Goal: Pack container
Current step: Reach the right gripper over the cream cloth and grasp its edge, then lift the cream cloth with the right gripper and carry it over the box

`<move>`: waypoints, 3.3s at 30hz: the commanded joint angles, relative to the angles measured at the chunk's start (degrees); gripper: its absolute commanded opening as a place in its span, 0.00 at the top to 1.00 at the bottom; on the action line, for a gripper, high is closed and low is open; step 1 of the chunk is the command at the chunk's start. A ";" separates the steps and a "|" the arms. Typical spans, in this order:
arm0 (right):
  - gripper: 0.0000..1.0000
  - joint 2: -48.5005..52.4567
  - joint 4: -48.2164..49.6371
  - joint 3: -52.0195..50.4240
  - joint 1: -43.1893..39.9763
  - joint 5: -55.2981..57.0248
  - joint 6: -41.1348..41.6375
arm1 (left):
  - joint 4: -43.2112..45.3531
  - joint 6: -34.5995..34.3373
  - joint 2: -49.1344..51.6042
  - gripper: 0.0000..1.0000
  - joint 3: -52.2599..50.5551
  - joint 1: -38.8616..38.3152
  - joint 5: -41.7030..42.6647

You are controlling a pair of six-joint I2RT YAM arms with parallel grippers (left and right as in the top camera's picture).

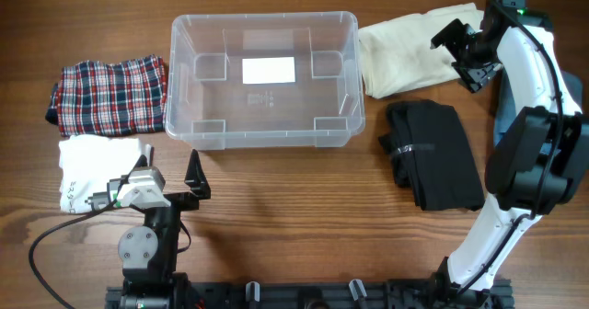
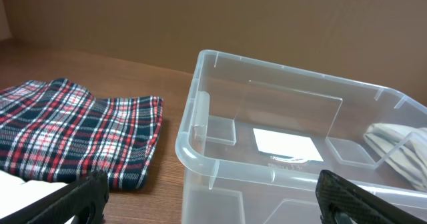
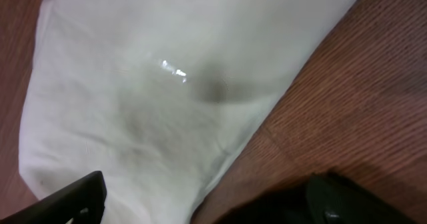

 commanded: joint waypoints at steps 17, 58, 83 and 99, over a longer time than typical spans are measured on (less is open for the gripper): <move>0.18 12.83 8.00 0.17 -2.23 -5.75 2.10 | 0.20 -0.74 -0.37 0.00 -0.37 -0.22 -0.61; 0.96 -13.16 15.87 0.81 -2.27 -4.66 -14.62 | 0.22 -0.74 -0.37 0.00 -0.37 -0.22 -0.61; 0.96 -35.69 16.09 0.74 27.96 5.53 11.26 | 0.22 -0.74 -0.31 0.00 -0.37 -0.22 -0.61; 0.96 -19.23 25.44 0.68 51.19 24.44 31.21 | 0.20 -0.74 -0.31 0.00 -0.37 -0.22 -0.61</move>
